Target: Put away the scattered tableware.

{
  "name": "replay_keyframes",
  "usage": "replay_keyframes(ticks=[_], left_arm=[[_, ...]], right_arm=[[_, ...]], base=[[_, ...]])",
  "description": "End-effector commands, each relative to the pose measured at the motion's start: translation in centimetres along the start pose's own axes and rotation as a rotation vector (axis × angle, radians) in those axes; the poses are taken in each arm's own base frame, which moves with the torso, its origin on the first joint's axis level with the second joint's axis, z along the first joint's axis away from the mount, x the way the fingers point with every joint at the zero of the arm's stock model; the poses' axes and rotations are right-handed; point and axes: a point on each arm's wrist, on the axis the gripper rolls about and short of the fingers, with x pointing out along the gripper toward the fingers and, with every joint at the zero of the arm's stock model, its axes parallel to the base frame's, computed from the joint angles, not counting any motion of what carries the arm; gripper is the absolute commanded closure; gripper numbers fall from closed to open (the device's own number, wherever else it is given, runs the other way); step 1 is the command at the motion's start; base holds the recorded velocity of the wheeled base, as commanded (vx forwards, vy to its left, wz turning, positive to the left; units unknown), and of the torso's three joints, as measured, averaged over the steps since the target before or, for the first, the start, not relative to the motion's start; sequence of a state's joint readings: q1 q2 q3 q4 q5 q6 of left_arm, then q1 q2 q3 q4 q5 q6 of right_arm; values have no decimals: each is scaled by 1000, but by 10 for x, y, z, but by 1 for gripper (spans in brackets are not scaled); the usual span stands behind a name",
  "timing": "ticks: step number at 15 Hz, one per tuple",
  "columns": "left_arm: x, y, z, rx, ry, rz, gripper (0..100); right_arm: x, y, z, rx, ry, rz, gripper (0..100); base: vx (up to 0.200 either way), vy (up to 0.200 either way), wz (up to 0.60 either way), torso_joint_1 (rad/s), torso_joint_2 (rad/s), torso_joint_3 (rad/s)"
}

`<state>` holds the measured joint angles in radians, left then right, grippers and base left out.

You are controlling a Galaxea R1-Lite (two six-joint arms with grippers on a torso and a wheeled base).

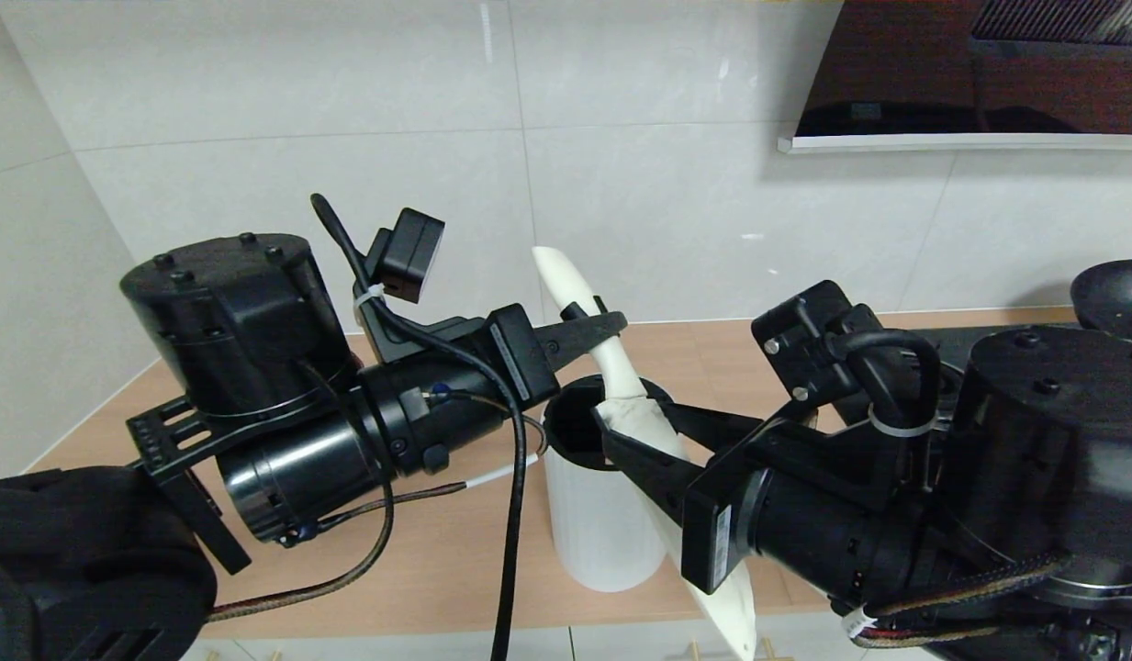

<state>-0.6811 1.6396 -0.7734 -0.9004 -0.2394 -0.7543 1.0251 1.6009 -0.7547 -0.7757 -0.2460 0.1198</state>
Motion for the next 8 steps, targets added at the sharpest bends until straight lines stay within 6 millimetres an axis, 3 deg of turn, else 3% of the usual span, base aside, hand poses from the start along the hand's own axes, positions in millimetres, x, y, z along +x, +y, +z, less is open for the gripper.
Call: replay_keyframes(ticks=[1, 2, 8], left_arm=[[-1, -1, 1, 1, -3, -3, 100], [-1, -1, 1, 1, -3, -3, 100], [-9, -10, 10, 14, -40, -24, 100]], right_arm=[[0, 0, 0, 0, -2, -3, 100], [0, 0, 0, 0, -2, -3, 0], [-8, -3, 10, 10, -38, -3, 0]], base=[[0, 0, 0, 0, 0, 0], [0, 0, 0, 0, 0, 0], [0, 0, 0, 0, 0, 0]])
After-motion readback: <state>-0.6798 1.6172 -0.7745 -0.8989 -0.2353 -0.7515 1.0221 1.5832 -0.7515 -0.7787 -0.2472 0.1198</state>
